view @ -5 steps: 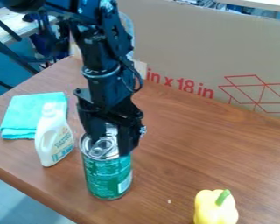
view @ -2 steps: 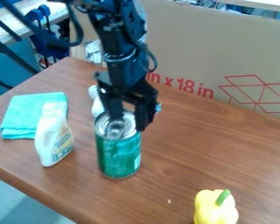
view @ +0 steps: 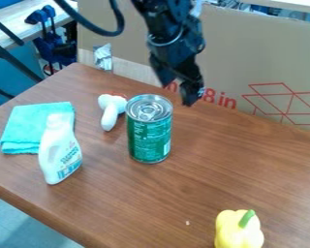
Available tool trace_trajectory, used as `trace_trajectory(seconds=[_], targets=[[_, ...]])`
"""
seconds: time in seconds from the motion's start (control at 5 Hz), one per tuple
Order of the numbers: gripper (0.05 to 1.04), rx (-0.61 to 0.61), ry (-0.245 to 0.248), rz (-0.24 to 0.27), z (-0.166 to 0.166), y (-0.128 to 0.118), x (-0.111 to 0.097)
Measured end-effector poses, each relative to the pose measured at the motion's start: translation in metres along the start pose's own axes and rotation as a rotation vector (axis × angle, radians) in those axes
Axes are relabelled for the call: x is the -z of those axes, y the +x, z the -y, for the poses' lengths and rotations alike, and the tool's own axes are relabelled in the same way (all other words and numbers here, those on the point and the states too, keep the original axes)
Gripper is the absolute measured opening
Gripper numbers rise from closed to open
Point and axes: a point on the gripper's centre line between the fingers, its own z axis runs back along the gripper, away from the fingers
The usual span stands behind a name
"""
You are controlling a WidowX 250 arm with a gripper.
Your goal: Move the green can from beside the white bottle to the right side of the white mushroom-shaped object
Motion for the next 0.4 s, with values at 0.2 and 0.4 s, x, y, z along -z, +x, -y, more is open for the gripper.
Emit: trace_trajectory(seconds=[0.2, 0.4], targets=[[1.0, 0.093, 0.009, 0.082, 0.0041, 0.023, -0.0015], [1.0, 0.098, 0.007, 0.095, 0.0059, 0.0285, -0.0042]])
